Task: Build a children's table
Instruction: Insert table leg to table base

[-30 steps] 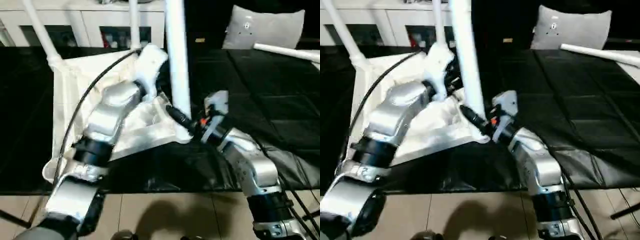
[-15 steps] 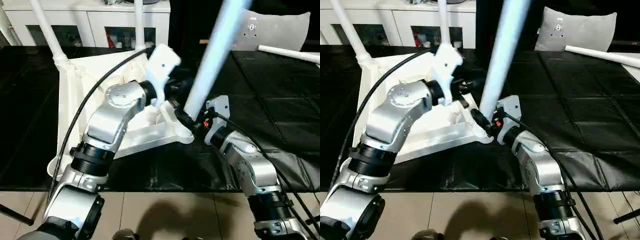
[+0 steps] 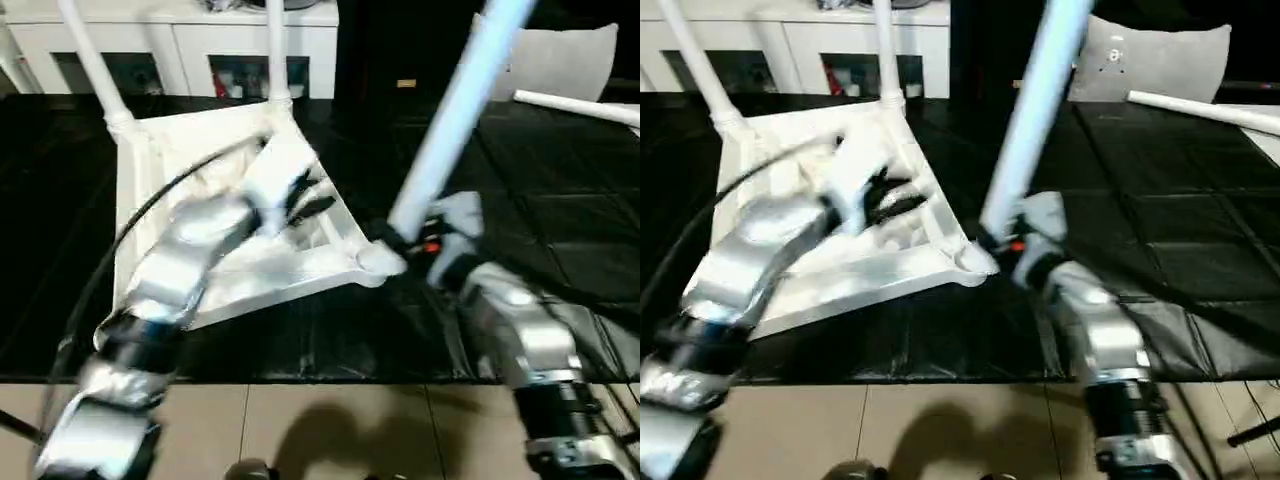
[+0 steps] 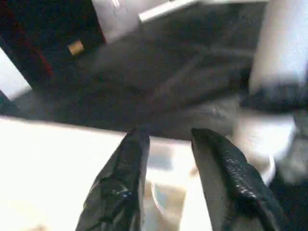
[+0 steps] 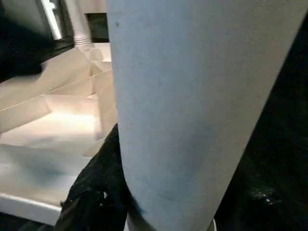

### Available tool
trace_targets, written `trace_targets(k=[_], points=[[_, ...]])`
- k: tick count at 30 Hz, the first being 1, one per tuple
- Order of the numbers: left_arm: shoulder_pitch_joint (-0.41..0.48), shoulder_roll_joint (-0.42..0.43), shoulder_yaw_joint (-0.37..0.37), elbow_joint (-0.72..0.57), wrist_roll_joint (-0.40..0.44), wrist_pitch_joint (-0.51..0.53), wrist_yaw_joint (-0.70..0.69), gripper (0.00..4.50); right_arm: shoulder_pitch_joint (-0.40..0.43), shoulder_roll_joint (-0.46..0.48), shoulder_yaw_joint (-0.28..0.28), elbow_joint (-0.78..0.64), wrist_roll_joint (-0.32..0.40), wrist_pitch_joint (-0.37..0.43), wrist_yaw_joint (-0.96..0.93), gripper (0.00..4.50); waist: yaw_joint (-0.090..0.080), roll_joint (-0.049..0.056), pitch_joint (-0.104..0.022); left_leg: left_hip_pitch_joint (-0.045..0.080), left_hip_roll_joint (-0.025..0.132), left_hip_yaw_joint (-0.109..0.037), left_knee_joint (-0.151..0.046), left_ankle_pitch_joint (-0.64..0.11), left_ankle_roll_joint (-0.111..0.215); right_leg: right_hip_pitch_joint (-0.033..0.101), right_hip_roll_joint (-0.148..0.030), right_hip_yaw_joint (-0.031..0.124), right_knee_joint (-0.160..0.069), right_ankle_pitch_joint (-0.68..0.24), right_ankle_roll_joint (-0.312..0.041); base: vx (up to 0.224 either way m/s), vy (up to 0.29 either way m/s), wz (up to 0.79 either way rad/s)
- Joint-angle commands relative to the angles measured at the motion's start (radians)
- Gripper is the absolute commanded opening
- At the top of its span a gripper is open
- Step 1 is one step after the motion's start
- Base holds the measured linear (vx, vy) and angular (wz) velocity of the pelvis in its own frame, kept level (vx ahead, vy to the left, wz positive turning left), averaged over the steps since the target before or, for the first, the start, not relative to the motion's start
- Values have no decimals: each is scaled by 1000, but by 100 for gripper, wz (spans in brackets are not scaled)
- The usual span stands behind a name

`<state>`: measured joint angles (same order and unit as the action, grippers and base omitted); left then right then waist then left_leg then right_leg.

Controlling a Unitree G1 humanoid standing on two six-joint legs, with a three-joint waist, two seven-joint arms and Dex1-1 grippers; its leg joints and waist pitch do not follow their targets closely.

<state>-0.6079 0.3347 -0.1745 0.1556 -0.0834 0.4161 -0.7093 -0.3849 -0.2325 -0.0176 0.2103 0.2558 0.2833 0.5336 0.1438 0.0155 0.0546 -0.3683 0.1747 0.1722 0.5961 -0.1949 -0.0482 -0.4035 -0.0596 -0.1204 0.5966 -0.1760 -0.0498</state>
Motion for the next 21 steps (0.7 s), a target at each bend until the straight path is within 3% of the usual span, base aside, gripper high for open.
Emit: trace_targets(k=[1,8,11,17,21], points=[[2,4,-16,13,6,-25,-15,205,6,-13,-21,-13,12,12,2,189,-4,5,-78,10,61,-25,-58,-69,49,64,-100,72,-60,-126,-120,0,0,0],[34,-9,-57,111,-13,-69,-91,227,5,-49,-37,-6,13,20,19,189,-5,3,-76,6,58,-23,-58,-73,57,67,-102,71,-66,-157,-117,0,0,0],[22,-16,-106,231,15,-116,-160,227,15,-61,-36,-15,16,33,28,189,-3,4,-78,6,56,-23,-57,-66,61,68,-102,71,-68,-164,-102,0,0,0],[8,-30,-123,281,6,-100,-196,227,22,-61,-32,-13,13,34,23,189,-2,5,-80,8,62,-25,-58,-74,58,69,-107,71,-63,-132,-132,0,0,0],[13,-31,-144,301,26,-103,-205,227,23,-61,-29,-10,11,34,23,189,-2,5,-78,8,61,-24,-58,-81,57,70,-107,71,-66,-150,-130,0,0,0]])
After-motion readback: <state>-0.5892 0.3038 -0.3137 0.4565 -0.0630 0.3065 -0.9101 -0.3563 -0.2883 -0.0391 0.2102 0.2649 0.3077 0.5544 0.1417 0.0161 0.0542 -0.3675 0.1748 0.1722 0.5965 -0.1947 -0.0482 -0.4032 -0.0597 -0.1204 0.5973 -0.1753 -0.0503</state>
